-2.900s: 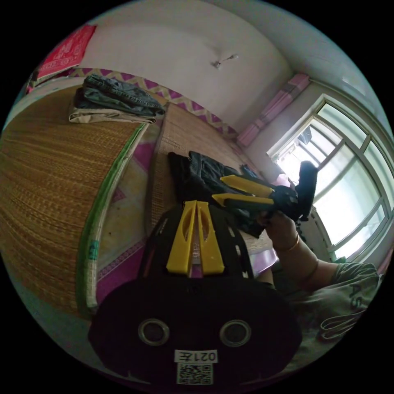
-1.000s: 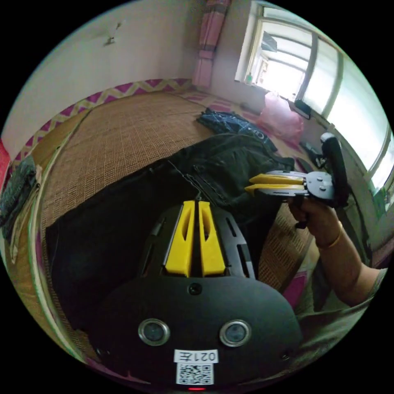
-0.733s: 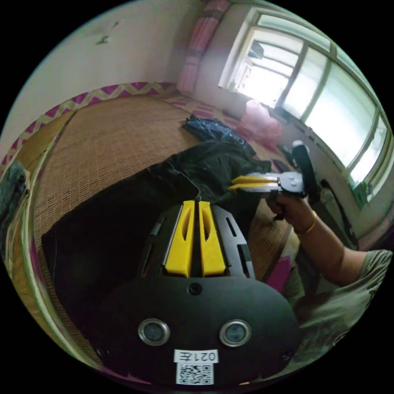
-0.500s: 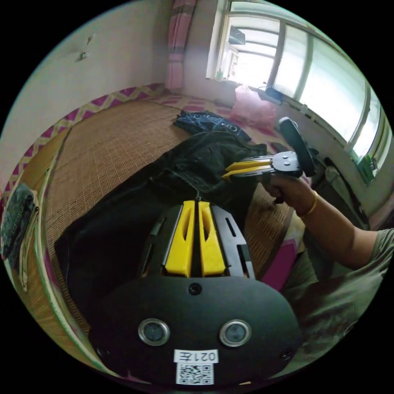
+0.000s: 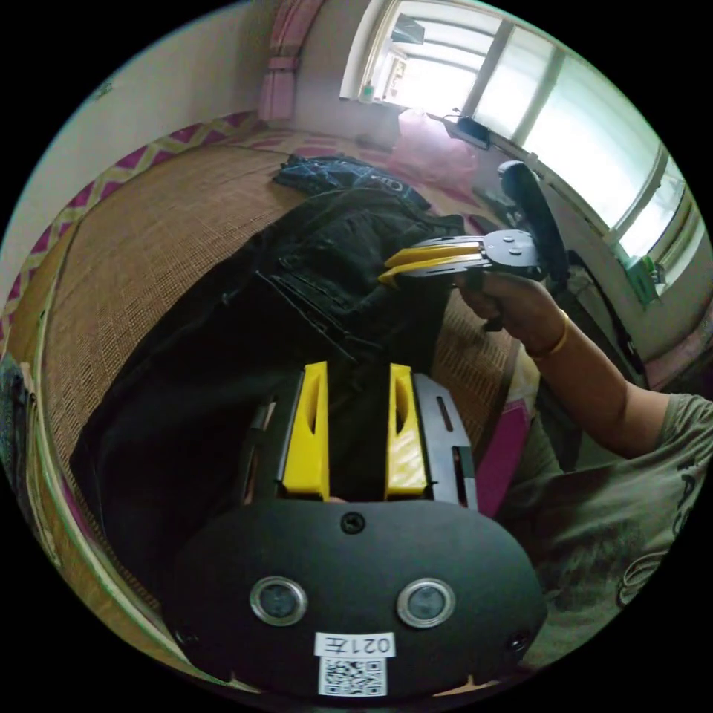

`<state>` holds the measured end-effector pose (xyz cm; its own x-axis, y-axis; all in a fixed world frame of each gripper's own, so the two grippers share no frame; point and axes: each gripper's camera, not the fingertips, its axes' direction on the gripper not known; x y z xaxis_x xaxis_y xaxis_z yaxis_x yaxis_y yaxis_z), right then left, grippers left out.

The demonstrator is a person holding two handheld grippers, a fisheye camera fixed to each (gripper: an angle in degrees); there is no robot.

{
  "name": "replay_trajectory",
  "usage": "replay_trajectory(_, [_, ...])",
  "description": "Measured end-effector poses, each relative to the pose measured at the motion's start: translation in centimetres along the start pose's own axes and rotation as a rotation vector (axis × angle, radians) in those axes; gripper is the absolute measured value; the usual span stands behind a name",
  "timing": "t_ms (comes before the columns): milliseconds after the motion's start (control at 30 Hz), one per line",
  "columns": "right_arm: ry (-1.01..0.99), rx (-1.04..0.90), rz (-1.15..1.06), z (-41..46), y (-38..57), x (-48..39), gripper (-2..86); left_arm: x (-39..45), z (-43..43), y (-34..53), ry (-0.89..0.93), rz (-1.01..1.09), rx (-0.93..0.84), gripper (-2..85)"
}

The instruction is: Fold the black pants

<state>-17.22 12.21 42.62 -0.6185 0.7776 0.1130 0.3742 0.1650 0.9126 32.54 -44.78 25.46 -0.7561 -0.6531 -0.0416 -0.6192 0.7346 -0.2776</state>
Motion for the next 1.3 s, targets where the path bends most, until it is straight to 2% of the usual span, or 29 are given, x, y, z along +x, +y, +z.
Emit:
replay_trajectory(333, [-0.003,0.001,0.002,-0.3,0.0,0.1,8.6,-9.2,-5.1,6.4,0.149,-0.126,0.106,-0.4])
replay_trajectory(467, [-0.008,0.001,0.005,-0.5,-0.1,0.3,8.6,-13.7,-10.3,11.1,0.233,-0.205,0.261,-0.9])
replay_trajectory(533, [-0.012,0.001,0.007,-0.5,-0.2,0.4,8.6,-15.8,-14.4,13.7,0.202,-0.228,0.344,-0.9])
replay_trajectory(667, [-0.025,0.000,0.015,-0.7,-0.4,0.6,8.6,-22.1,-27.5,22.3,0.020,-0.286,0.531,-0.9])
replay_trajectory(800, [-0.036,0.002,0.025,-1.0,-0.6,0.8,8.6,-30.5,-40.1,34.5,-0.263,-0.505,0.628,-0.9])
replay_trajectory(867, [-0.034,0.002,0.025,-1.1,-0.7,0.8,8.5,-34.3,-43.4,40.3,-0.358,-0.624,0.633,-0.9])
replay_trajectory(1000, [-0.024,0.001,0.021,-1.4,-1.0,0.6,8.5,-42.4,-45.7,52.5,-0.514,-0.914,0.516,-0.8])
replay_trajectory(1100, [-0.022,0.000,0.021,-1.6,-1.2,0.5,8.5,-46.5,-43.9,58.5,-0.414,-1.003,0.421,-0.8])
replay_trajectory(1167, [-0.020,0.000,0.020,-1.7,-1.3,0.4,8.4,-47.4,-43.4,60.2,-0.434,-0.985,0.396,-0.7])
replay_trajectory(1267, [-0.013,0.001,0.016,-2.0,-1.6,0.1,8.4,-48.4,-44.6,62.7,-0.418,-1.010,0.436,-0.5])
replay_trajectory(1300, [-0.012,0.003,0.015,-2.2,-1.6,0.0,8.2,-48.4,-45.9,63.7,-0.467,-1.065,0.473,-0.3])
